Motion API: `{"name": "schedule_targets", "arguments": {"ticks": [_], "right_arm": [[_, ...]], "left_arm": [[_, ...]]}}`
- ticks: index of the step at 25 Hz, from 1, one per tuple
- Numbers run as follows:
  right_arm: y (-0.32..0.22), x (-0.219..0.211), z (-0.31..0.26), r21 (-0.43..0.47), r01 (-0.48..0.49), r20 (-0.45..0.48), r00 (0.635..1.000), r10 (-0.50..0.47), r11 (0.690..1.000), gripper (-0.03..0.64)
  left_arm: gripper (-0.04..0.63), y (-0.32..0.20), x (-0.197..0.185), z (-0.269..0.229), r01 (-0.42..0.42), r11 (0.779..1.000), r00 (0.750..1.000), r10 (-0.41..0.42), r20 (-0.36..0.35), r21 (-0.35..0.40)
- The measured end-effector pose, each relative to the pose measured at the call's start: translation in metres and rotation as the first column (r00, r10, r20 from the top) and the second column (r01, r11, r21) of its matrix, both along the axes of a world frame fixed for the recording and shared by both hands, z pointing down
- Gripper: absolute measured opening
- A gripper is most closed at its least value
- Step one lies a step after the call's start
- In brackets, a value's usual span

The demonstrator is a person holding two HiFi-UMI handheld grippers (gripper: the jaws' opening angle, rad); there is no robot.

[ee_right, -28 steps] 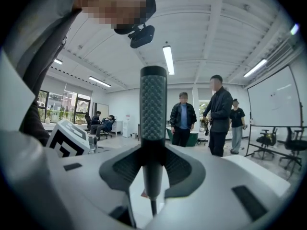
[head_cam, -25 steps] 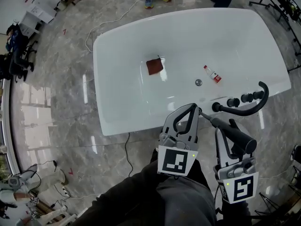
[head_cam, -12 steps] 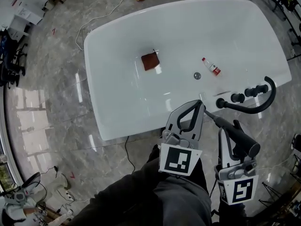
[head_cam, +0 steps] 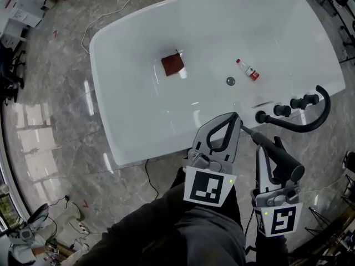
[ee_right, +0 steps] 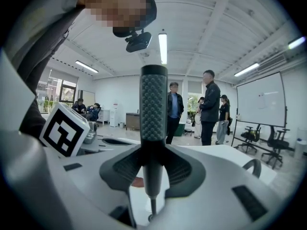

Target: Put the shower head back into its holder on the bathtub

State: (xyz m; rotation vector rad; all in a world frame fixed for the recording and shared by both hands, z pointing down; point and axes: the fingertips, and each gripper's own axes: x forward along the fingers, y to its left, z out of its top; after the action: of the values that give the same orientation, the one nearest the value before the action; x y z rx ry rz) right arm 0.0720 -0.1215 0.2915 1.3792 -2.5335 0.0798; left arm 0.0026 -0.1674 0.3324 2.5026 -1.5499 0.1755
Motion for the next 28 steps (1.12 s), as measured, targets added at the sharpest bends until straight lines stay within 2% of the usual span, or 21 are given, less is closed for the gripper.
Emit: {"name": "schedule_targets", "arguments": {"ticks": [18,28], "right_arm": [[-0.011,0.003,0.055,-0.034,-0.034,-0.029,0.999,0.033,0.999,0.141],[-0.016,0.006,0.093,-0.058,-0.049,-0.047,0.998,0.046,0.997,0.141]], "left_arm": [[0.003,-0.013,0.003,0.027,-0.042,0.999,0.999,0.043,0.023,-0.013],[0.003,-0.017,0.007,0.049,-0.059,0.997,0.998,0.060,0.027,-0.047]]}}
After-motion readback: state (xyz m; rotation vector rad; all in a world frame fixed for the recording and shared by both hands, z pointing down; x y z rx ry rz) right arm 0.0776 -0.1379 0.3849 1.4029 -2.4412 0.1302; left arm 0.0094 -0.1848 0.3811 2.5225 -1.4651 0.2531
